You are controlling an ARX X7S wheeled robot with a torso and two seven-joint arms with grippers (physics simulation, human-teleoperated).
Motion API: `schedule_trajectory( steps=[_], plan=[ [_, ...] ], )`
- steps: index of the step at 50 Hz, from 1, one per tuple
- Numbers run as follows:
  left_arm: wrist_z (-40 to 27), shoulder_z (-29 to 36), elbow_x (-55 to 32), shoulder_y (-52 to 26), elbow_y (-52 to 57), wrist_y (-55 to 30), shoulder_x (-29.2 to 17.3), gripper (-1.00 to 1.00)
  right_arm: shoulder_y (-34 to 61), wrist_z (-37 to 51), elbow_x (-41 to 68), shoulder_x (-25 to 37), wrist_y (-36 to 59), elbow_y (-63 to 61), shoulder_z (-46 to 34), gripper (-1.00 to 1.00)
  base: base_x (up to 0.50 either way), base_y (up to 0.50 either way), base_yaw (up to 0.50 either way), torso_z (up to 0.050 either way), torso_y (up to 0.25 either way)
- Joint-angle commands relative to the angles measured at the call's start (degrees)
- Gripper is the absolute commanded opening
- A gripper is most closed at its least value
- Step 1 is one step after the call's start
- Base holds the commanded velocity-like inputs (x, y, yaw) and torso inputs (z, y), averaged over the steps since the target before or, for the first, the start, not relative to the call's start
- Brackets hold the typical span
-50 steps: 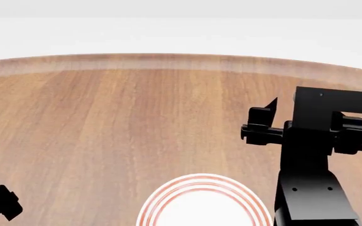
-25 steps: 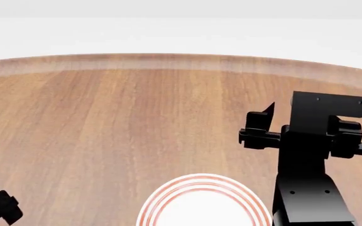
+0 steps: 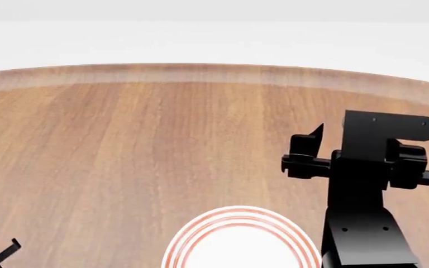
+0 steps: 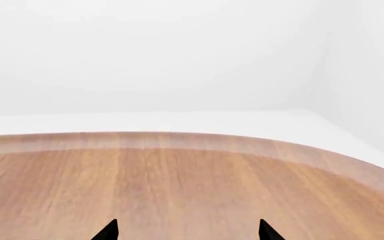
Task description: Pick up the red mug and put it on the plate
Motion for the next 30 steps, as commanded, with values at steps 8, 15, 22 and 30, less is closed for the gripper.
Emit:
schedule_trajectory(
  steps=[8,15,22,30],
  plan=[
    [4.99,4.76,-0.79,4.09,11.03,-5.43,-0.37,-1.00,-0.21,0.11,0.34,-0.01,-0.74,0.80,-0.33,1.00,0.00,0.00,0.00,0.000,0.001],
    [10.47,11.53,0.88,6.35,20.23,-6.95,-1.33,-1.00,-0.29,0.14,0.48,-0.05,-1.08,1.11,-0.46,1.00,0.00,0.00,0.00,0.000,0.000],
    [18.88,17.97,0.20,6.87,26.77,-8.26,-2.16,-1.00,-0.07,0.14,0.65,-0.02,-1.12,1.40,-0.57,1.00,0.00,0.00,0.00,0.000,0.000],
    [30.30,26.30,-1.23,5.31,31.43,-10.61,-3.16,-1.00,0.10,0.27,1.09,0.12,-0.54,0.59,-0.47,1.00,0.00,0.00,0.00,0.000,0.000]
  ],
)
